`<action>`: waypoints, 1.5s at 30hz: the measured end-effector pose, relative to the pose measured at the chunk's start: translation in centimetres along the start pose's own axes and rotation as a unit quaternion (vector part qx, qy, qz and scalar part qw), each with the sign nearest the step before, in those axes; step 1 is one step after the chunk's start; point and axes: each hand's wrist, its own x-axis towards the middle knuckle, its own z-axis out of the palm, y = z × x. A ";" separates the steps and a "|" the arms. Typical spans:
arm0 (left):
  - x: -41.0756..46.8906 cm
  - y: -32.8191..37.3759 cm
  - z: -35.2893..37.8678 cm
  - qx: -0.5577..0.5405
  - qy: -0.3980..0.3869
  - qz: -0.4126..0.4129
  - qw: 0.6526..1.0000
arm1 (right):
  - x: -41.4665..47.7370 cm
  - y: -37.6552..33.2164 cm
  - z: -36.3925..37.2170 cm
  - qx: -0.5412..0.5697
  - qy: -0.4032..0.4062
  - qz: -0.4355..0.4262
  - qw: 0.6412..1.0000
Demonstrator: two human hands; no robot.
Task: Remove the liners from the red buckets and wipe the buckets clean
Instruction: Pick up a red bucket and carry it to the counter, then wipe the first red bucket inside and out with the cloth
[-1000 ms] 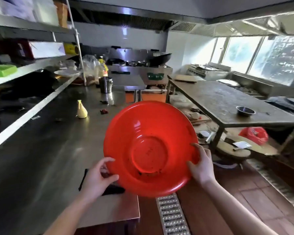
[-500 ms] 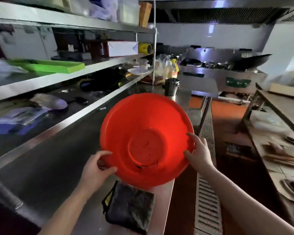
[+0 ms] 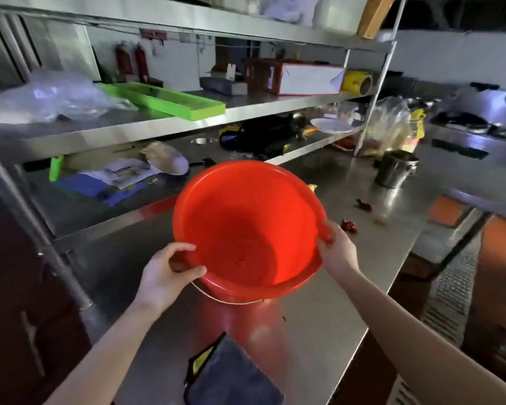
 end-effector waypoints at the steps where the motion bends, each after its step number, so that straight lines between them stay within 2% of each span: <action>1: -0.4 0.0 0.0 0.001 0.024 -0.009 1.000 | 0.9 -0.3 0.5 0.009 -0.009 -0.013 1.000; 5: -2.4 0.3 0.4 0.008 0.093 -0.042 0.995 | 3.5 -1.1 1.8 0.037 -0.055 -0.046 0.997; 9: -5.1 1.6 2.1 0.027 0.175 -0.071 0.982 | 4.6 -1.0 2.1 0.044 -0.136 -0.098 0.985; 13: -7.7 3.6 4.2 0.045 0.239 -0.096 0.965 | 4.3 0.1 1.5 0.029 -0.208 -0.168 0.963; 17: -10.4 5.4 6.2 0.064 0.271 -0.116 0.953 | 2.6 1.0 1.3 0.048 -0.295 -0.203 0.933; 22: -13.7 5.3 8.3 0.094 0.275 -0.103 0.951 | -1.1 2.7 2.1 0.041 -0.358 -0.293 0.885; 24: -15.2 3.9 9.2 0.100 0.299 -0.128 0.941 | -3.1 3.9 2.9 0.021 -0.375 -0.327 0.867; 27: -17.7 0.2 10.9 0.088 0.305 -0.227 0.920 | -6.1 6.1 5.0 -0.022 -0.411 -0.353 0.840; 31: -20.2 -5.1 14.1 0.078 0.234 -0.376 0.893 | -9.3 8.8 8.4 -0.091 -0.482 -0.363 0.792; 34: -21.2 -8.0 17.2 0.029 0.193 -0.420 0.886 | -11.4 10.6 11.0 -0.139 -0.528 -0.350 0.761; 36: -21.5 -9.1 18.9 0.036 0.197 -0.438 0.877 | -12.8 11.7 12.4 -0.160 -0.554 -0.339 0.744; 40: -21.4 -10.1 20.8 0.078 0.253 -0.446 0.855 | -15.1 13.9 13.5 -0.191 -0.562 -0.332 0.733; 43: -21.0 -10.4 20.3 0.037 0.248 -0.449 0.857 | -15.8 15.0 13.0 -0.190 -0.556 -0.340 0.734; 45: -20.8 -10.0 19.9 0.009 0.235 -0.431 0.871 | -15.7 15.1 12.4 -0.183 -0.559 -0.351 0.729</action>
